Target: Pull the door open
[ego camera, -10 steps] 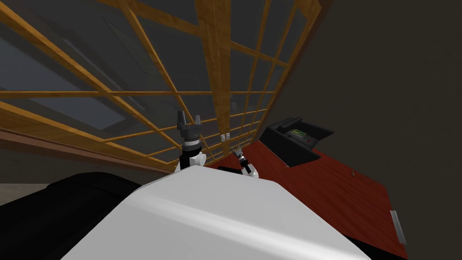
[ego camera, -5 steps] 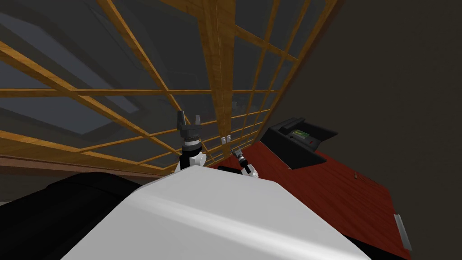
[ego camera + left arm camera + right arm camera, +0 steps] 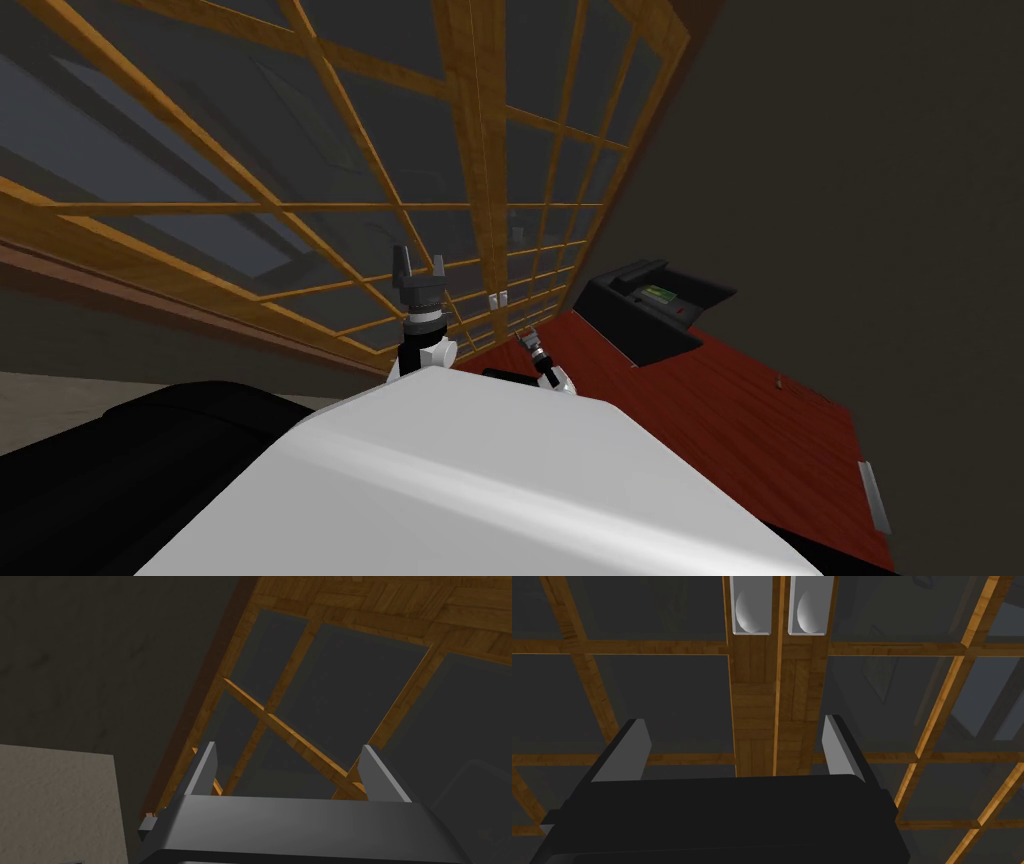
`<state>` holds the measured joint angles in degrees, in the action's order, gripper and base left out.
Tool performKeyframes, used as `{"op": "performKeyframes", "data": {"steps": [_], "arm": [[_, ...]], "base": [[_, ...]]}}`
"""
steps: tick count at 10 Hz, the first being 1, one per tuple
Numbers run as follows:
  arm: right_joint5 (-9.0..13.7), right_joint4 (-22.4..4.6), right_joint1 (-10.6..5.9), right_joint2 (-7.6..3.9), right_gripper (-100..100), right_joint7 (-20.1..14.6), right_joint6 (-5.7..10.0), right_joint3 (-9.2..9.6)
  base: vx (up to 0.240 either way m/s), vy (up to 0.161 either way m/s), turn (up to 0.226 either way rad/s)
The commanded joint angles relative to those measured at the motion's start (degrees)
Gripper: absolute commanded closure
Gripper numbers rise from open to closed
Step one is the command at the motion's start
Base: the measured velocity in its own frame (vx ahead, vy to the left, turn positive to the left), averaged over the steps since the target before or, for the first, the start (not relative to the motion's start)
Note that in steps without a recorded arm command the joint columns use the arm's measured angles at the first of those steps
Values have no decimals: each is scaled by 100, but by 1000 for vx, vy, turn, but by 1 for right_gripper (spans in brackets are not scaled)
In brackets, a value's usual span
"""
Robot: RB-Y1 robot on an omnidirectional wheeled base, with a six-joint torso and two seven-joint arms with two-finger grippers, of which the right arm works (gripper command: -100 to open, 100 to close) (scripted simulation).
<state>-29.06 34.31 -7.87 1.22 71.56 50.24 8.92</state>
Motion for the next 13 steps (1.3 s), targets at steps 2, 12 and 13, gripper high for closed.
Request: {"op": "performKeyframes", "data": {"steps": [2,12,13], "arm": [[37,-29,47,-78,-100,31,-27,-52],[333,-297,417,-503,-100,289,-116,-466],[390,-344,480,-552,-100,339,-132,-544]], "base": [[-161,-102,38],[-165,-89,72],[-187,-71,154]]}}
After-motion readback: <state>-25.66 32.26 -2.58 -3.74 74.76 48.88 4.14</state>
